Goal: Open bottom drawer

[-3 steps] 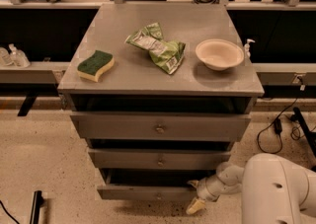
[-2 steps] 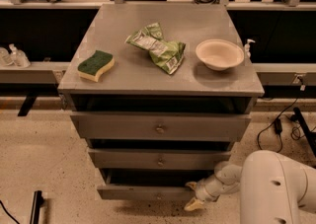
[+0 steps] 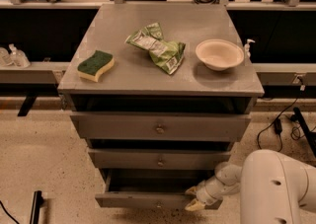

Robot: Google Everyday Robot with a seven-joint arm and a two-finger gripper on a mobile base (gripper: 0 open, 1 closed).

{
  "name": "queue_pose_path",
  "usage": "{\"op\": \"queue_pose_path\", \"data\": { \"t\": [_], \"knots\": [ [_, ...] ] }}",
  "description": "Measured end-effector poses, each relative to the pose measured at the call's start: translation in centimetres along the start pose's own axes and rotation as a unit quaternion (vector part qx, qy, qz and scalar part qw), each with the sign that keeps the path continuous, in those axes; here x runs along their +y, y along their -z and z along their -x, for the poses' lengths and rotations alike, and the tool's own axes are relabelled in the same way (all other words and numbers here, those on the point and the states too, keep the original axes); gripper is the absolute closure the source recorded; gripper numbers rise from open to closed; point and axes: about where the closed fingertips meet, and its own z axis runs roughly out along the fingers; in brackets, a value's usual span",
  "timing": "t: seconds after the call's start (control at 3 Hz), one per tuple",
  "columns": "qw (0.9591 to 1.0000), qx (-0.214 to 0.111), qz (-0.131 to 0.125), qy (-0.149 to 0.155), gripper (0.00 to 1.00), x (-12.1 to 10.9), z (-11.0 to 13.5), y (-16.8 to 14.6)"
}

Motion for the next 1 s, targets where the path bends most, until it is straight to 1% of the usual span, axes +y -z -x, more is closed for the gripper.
{"op": "queue_pose_path", "data": {
  "t": [0.33,1.0],
  "knots": [
    [1.0,0.0,0.0,0.0,0.5,0.0,0.01,0.01],
    [1.0,-0.001,0.001,0.0,0.04,0.11,0.05,-0.12]
  ]
}}
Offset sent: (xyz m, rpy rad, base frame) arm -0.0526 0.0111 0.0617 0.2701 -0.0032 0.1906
